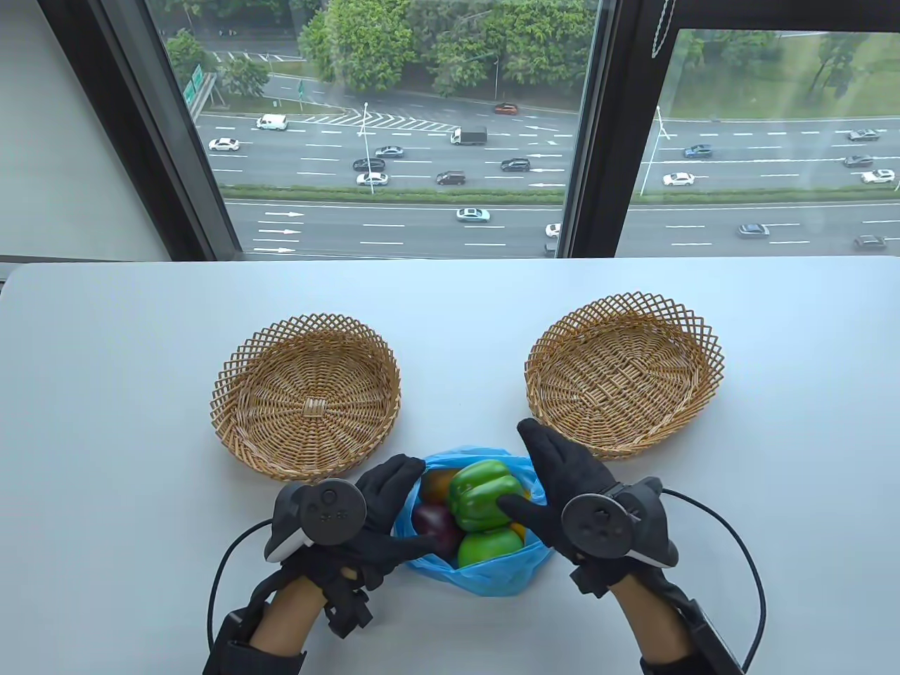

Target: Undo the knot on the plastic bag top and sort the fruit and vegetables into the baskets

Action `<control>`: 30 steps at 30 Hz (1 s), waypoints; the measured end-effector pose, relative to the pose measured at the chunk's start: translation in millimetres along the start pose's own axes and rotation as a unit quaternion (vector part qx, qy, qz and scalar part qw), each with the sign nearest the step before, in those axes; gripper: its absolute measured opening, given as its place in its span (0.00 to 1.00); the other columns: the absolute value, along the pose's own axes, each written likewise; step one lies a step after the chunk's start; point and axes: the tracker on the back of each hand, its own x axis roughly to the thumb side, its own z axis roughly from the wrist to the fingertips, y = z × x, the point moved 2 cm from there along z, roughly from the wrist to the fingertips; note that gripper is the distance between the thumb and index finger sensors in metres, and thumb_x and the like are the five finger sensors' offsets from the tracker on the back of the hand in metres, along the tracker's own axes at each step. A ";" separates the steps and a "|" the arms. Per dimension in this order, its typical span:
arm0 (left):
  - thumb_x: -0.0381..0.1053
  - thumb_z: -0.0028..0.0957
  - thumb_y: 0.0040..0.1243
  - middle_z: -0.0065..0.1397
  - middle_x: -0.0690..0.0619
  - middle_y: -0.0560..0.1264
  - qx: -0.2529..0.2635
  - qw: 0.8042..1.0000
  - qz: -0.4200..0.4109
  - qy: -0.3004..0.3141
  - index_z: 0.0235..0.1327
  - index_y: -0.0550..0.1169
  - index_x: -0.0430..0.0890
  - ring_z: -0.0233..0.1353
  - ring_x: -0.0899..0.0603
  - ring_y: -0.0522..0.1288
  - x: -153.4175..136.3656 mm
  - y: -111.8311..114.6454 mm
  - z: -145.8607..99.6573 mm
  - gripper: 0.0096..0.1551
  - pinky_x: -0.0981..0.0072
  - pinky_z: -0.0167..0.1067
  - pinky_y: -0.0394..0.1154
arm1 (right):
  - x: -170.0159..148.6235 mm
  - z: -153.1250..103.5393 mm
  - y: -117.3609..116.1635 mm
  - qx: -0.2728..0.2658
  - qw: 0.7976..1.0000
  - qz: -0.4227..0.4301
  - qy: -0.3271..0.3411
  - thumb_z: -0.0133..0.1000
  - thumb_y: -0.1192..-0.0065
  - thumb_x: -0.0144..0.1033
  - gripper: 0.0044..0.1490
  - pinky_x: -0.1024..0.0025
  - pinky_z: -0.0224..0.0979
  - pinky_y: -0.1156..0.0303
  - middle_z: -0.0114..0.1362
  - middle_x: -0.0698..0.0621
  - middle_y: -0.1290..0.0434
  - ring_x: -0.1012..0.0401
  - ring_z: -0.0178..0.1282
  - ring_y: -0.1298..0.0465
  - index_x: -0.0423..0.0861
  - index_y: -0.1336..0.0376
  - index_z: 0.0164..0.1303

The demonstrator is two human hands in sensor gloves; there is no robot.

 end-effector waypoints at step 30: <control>0.67 0.53 0.56 0.88 0.40 0.49 0.187 0.958 0.214 -0.046 0.85 0.57 0.49 0.83 0.29 0.42 20.6 -38.5 -23.7 0.49 0.29 0.71 0.46 | 35.9 16.5 -51.2 0.090 0.994 -0.065 0.016 0.61 0.39 0.64 0.53 0.27 0.70 0.38 0.86 0.29 0.46 0.28 0.76 0.34 0.46 0.51 0.89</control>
